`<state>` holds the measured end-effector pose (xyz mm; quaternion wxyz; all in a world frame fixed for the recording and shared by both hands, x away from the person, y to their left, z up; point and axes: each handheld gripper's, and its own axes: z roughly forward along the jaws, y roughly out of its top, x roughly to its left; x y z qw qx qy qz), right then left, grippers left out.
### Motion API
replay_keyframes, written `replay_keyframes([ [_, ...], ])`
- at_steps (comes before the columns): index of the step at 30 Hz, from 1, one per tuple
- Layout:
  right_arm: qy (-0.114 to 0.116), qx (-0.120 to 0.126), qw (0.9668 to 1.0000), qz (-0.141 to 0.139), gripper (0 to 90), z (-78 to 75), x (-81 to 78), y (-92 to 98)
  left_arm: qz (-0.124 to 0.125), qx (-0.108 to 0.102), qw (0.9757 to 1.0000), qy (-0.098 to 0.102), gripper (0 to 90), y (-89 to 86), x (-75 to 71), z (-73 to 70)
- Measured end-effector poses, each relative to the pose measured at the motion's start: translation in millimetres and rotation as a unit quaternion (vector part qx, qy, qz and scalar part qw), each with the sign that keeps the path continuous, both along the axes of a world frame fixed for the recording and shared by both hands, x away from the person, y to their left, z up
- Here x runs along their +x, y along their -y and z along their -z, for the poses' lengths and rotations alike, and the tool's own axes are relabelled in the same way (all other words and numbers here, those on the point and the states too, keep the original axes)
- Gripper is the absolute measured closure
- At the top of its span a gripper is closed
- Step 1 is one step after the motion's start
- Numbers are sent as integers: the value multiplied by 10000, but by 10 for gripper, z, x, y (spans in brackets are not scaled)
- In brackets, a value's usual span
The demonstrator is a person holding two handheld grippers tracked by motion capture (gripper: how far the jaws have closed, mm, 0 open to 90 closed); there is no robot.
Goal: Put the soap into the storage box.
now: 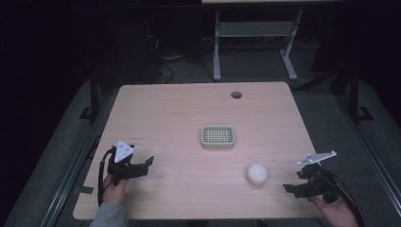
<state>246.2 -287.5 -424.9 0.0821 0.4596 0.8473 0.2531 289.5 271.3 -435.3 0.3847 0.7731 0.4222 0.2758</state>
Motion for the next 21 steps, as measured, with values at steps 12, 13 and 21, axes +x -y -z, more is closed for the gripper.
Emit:
replay_keyframes([
  [12, -39, 16, 9997, -241, 226, -21, 42, -156, 31, -13, 10000, -25, 148, 8, -6, -1],
  [13, -59, 21, 9997, -253, 226, -32, 45, -170, 53, 11, 10000, -20, 148, 10, -6, -1],
  [21, -82, -47, 9990, -427, 214, -97, 99, -257, 51, 10, 10000, -13, 148, 28, -5, 3],
])
